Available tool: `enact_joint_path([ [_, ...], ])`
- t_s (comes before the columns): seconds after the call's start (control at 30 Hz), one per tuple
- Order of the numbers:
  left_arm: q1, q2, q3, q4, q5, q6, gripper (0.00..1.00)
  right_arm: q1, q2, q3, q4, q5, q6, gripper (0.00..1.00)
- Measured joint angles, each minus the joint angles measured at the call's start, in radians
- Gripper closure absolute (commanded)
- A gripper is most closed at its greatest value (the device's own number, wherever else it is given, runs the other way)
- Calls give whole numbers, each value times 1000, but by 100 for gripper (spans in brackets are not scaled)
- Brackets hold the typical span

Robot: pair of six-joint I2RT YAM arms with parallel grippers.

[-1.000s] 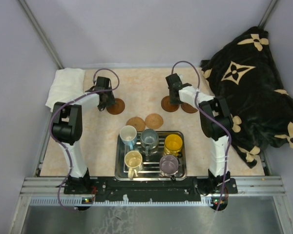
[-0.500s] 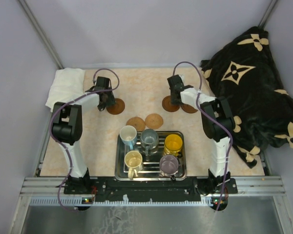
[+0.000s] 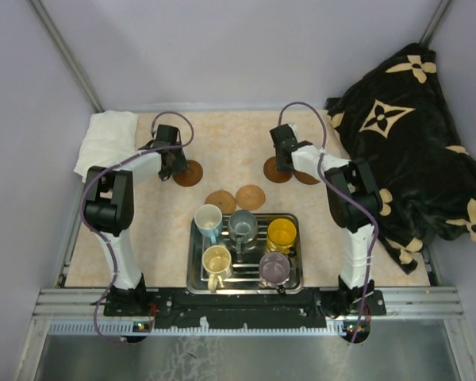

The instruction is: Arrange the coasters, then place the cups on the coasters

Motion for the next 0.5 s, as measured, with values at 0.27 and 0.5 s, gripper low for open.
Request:
enact_joint_path([
  [0.27,0,-5,0,-6,0,3,0,21,2,71,-123,6,-32,76],
  [0.5,1,-68,-1,-53,6,32,0,27,-8,252,-180,8,-61,71],
])
